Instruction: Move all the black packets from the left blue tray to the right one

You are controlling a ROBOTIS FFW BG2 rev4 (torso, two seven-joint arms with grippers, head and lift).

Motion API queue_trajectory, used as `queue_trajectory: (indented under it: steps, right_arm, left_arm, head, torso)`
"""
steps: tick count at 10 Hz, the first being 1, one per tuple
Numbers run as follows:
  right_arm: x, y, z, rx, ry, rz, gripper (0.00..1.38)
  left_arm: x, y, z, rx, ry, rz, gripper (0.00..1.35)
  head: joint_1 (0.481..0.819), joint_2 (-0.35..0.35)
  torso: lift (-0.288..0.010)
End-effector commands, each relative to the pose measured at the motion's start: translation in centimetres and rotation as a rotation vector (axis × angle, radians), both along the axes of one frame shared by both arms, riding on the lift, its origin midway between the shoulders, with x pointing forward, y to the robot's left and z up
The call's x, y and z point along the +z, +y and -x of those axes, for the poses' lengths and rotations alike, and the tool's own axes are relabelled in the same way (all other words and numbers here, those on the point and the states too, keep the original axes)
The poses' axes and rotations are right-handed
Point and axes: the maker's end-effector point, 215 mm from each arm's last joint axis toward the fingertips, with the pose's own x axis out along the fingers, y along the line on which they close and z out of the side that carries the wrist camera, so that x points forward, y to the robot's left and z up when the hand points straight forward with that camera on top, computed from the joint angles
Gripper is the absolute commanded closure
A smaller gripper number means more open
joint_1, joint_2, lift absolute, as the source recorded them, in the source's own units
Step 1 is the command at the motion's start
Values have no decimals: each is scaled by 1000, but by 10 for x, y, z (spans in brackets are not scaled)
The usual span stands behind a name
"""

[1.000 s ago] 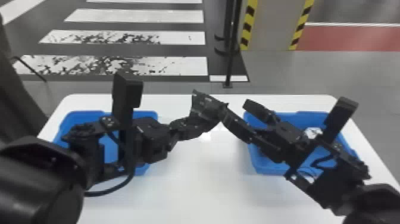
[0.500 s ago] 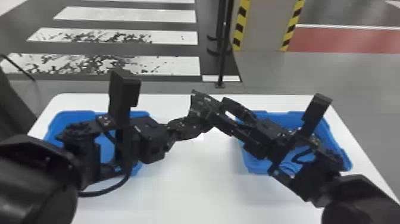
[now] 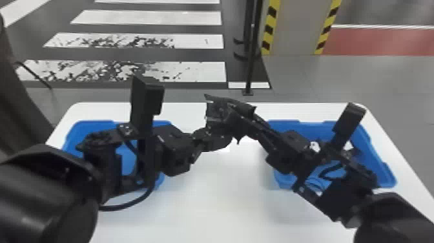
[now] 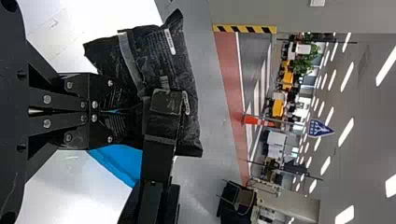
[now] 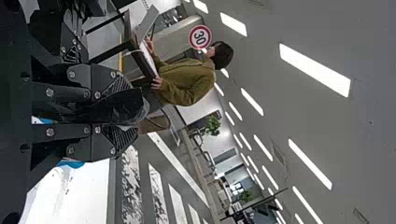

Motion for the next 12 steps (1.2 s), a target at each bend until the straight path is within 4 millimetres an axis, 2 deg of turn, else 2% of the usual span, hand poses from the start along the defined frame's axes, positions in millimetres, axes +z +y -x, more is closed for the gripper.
queue_trajectory:
  steps: [1, 2, 3, 4, 5, 7, 8, 9, 11, 12]
  right_arm:
    - [1, 0, -1, -1, 0, -6, 1276]
    - [1, -3, -7, -7, 0, -18, 1276]
    - [1, -17, -21, -39, -9, -12, 1276]
    - [-2, -41, -39, -93, -15, 0, 1276]
    - [-8, -80, -63, -175, -19, 31, 1276]
    - [-45, -184, -102, -386, 26, 147, 1276]
    - [-63, -231, -112, -472, 61, 189, 1276]
    - [-87, -254, -119, -508, 110, 215, 1276]
    - [-133, -279, -124, -555, 209, 255, 1220]
    - [-151, -287, -123, -573, 246, 268, 924]
  left_arm:
    - [-6, 0, 2, 5, 25, 11, 1047]
    - [-20, 8, 5, 26, 77, 7, 567]
    - [-28, 17, 5, 49, 96, 4, 142]
    - [-32, 27, 4, 71, 105, 2, 71]
    - [-36, 37, 2, 95, 111, -1, 137]
    - [-44, 62, -1, 150, 129, 0, 153]
    - [-46, 80, -5, 190, 131, -2, 157]
    - [-50, 100, -9, 236, 133, -6, 157]
    - [-55, 147, -17, 340, 131, -38, 159]
    - [-57, 171, -21, 391, 132, -60, 159]
  head:
    - [695, -12]
    - [695, -11]
    - [695, -8]
    - [695, -8]
    - [695, -13]
    - [695, -72]
    - [695, -96]
    - [695, -143]
    - [695, -170]
    - [695, -159]
  torso:
    - [-140]
    - [-140]
    - [-140]
    - [-140]
    - [-140]
    - [-140]
    - [-140]
    - [-140]
    - [-140]
    - [-140]
